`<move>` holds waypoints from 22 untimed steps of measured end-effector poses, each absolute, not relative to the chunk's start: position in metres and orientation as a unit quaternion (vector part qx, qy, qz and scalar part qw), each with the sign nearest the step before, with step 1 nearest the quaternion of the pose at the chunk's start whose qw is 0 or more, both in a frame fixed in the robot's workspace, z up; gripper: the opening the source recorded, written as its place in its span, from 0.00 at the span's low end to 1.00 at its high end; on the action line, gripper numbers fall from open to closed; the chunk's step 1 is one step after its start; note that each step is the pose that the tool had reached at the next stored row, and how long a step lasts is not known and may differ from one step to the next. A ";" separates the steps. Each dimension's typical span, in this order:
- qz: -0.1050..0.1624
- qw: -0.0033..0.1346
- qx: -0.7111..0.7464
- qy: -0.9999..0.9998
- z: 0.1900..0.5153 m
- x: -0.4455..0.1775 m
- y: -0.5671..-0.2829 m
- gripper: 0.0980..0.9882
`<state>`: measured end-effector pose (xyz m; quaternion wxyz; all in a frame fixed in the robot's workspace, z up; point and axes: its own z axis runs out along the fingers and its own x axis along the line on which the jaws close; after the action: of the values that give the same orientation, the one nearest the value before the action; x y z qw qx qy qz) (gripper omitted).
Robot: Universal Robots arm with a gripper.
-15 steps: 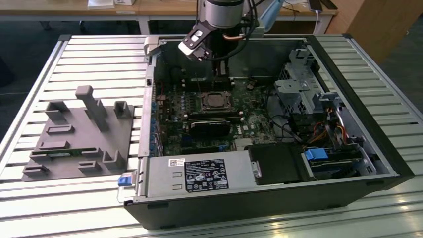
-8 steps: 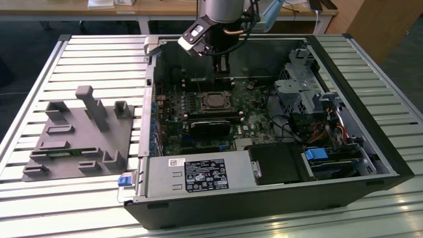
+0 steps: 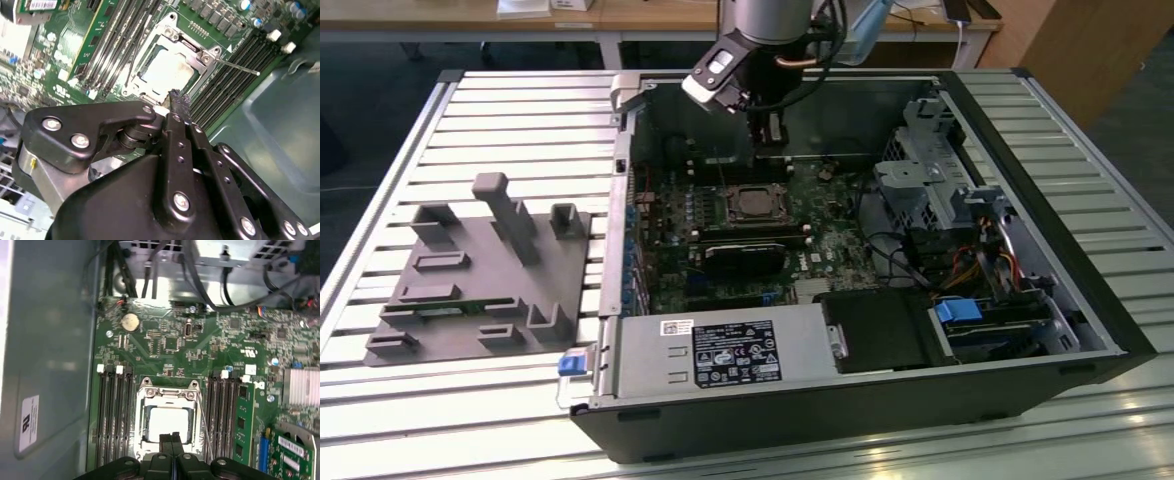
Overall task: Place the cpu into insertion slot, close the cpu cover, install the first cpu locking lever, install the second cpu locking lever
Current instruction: 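Install the first cpu locking lever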
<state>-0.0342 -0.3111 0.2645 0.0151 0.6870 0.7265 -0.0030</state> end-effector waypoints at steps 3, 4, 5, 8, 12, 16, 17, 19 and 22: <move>-0.003 0.016 0.667 0.745 0.264 -0.034 -0.311 0.01; -0.003 0.016 0.661 0.750 0.264 -0.034 -0.311 0.01; -0.003 0.016 0.654 0.757 0.264 -0.034 -0.311 0.01; -0.004 0.017 0.635 0.772 0.264 -0.035 -0.311 0.01; -0.004 0.018 0.618 0.786 0.264 -0.036 -0.311 0.01; -0.004 0.018 0.591 0.806 0.264 -0.037 -0.311 0.01; -0.004 0.019 0.584 0.811 0.264 -0.037 -0.311 0.01; -0.004 0.019 0.569 0.822 0.264 -0.037 -0.311 0.01; -0.004 0.019 0.547 0.837 0.263 -0.037 -0.311 0.01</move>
<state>-0.0366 -0.3111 0.2633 0.0189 0.5465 0.8372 -0.0036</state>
